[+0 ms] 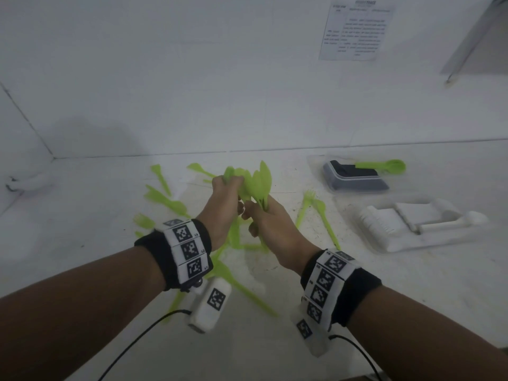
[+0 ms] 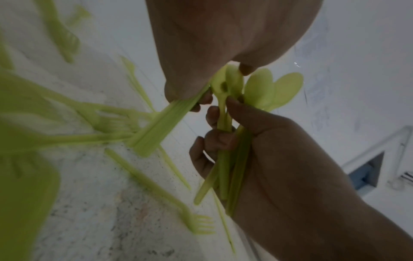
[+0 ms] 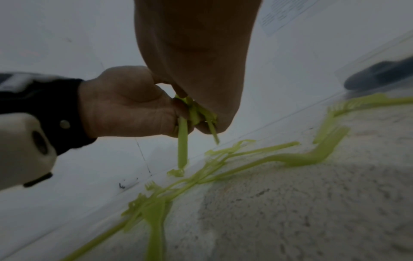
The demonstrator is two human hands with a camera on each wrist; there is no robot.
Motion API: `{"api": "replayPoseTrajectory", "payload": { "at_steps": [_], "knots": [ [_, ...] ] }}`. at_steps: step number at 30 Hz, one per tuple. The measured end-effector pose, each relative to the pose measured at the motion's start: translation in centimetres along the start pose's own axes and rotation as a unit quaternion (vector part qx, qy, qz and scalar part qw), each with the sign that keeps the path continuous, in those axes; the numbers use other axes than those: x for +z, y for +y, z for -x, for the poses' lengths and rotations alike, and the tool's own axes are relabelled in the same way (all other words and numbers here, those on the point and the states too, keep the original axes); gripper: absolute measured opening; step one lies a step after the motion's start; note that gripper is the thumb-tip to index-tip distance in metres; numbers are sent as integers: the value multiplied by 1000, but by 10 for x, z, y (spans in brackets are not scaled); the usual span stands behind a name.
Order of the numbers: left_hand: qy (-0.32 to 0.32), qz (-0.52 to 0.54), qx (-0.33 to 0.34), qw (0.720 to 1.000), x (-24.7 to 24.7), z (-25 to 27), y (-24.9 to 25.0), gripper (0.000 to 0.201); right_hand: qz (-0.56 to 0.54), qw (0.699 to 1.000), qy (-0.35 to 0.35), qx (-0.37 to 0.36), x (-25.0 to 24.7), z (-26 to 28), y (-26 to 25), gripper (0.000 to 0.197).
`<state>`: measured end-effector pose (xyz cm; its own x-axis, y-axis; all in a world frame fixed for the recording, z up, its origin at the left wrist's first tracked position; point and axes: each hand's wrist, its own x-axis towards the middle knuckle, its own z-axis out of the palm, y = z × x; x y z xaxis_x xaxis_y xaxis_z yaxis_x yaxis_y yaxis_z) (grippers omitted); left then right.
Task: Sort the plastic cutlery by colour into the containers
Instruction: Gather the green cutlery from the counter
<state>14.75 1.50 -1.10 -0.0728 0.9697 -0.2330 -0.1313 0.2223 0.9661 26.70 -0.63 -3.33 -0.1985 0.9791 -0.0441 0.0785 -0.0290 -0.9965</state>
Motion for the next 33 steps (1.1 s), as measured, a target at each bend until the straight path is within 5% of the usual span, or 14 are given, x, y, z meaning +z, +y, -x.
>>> {"api": "replayPoseTrajectory", "payload": {
  "at_steps": [3,11,21,24,28,33],
  "knots": [
    [15,-31,29,999,0,-3,-4,19,37,998,36,-27,0,0,4,25],
    [17,-8,30,999,0,0,-3,56,97,992,42,-74,3,0,-7,33],
    [26,-18,28,999,-6,-6,-3,43,93,993,16,-69,6,-1,-5,27],
    [19,8,19,1000,-9,-8,-4,41,57,997,17,-54,7,-2,-1,23],
    [48,54,26,997,-17,-9,-7,15,-45,995,92,1,3,-4,2,24],
    [109,7,51,993,-25,-11,-10,14,-106,983,141,41,-6,-10,6,20]
  ]
}}
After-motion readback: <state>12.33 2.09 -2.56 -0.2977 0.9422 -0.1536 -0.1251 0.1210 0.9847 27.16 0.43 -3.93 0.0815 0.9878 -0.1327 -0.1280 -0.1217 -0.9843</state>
